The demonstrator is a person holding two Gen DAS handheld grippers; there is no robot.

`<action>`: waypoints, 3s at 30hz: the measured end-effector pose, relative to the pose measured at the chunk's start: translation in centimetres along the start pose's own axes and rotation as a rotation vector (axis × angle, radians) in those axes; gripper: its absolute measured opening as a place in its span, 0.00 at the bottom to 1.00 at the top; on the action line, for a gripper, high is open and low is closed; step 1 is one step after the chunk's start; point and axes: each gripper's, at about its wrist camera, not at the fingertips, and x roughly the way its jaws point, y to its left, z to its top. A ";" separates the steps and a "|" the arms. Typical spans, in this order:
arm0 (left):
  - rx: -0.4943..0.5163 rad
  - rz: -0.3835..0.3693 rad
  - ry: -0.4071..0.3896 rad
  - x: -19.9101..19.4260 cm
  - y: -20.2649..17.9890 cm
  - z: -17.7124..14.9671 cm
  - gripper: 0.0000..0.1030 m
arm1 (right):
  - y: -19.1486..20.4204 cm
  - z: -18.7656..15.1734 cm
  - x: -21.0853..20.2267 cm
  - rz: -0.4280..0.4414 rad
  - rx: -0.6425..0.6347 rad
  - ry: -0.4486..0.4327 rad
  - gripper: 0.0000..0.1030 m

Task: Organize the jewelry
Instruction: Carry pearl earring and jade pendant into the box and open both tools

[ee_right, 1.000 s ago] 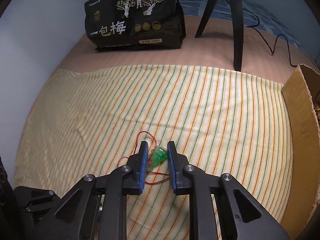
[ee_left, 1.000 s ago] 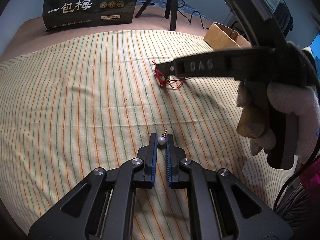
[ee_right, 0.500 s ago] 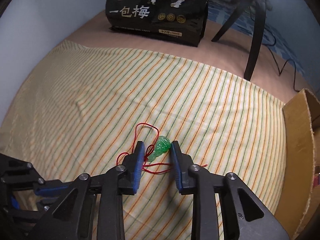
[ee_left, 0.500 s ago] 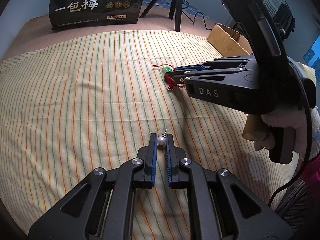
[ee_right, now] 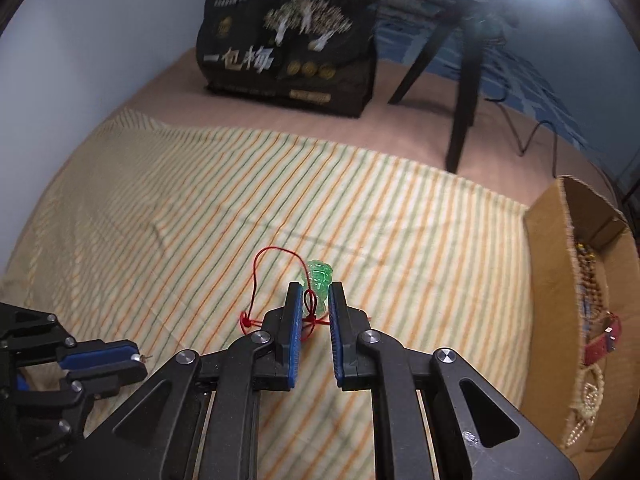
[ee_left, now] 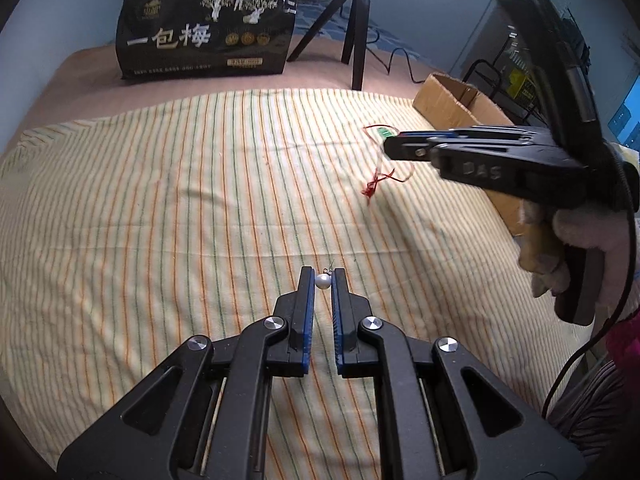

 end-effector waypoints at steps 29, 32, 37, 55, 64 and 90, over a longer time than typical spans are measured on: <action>0.106 -0.156 -0.142 -2.8 -11.1 5.6 0.06 | -14.6 -6.1 -16.5 -0.146 0.279 -0.250 0.11; 0.129 -0.171 -0.148 -2.1 -12.9 6.6 0.06 | -16.3 -7.2 -17.0 -0.163 0.309 -0.248 0.11; 0.165 -0.194 -0.144 -0.5 -16.1 8.2 0.06 | -18.5 -8.5 -17.3 -0.183 0.348 -0.241 0.11; 0.226 -0.192 -0.085 5.4 -22.6 10.3 0.06 | -22.6 -10.3 -14.9 -0.205 0.431 -0.186 0.11; 0.254 -0.188 -0.048 7.2 -24.2 9.4 0.06 | -23.3 -10.7 -14.1 -0.209 0.447 -0.163 0.11; 0.300 -0.152 -0.074 6.4 -24.8 8.7 0.40 | -22.7 -9.9 -14.3 -0.278 0.448 -0.171 0.58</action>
